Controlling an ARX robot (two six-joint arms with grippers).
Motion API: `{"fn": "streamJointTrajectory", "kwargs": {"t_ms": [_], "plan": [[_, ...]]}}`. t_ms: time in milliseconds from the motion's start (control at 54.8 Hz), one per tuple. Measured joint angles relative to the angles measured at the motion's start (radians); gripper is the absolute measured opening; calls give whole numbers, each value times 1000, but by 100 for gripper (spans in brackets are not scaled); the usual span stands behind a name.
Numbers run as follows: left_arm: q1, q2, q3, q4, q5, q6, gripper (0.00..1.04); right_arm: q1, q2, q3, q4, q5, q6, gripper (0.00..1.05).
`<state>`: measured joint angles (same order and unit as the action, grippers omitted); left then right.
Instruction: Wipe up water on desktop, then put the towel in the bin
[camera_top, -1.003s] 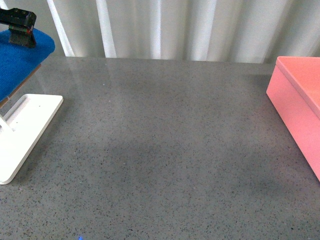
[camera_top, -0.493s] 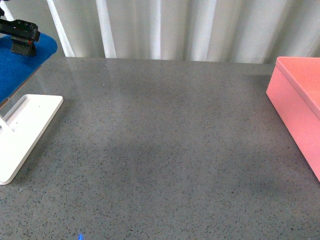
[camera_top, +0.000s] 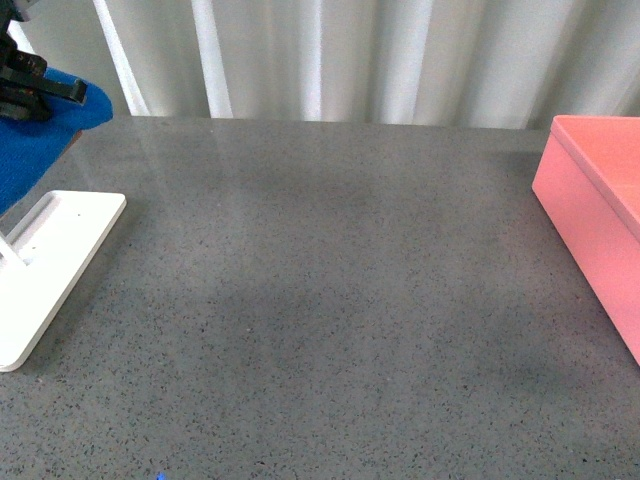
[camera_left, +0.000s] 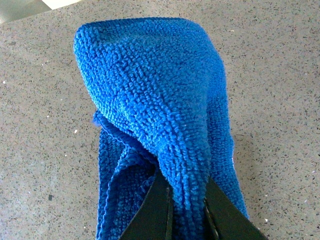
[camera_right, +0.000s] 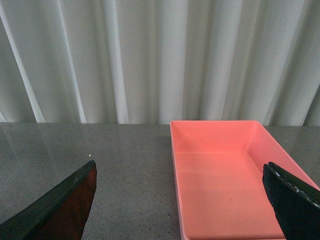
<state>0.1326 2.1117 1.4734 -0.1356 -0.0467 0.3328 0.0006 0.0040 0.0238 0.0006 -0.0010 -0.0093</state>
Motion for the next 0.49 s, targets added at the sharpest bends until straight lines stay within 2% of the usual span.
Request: {"fn": "streamJointTrajectory", "kwargs": {"t_ms": [219,493], "plan": [[29,-46,57,-56,6,6,5,0,0,0,0,0,0,98],[81,-114,291,-173,58,-46,5,0,0,0,0,0,0,98]]}}
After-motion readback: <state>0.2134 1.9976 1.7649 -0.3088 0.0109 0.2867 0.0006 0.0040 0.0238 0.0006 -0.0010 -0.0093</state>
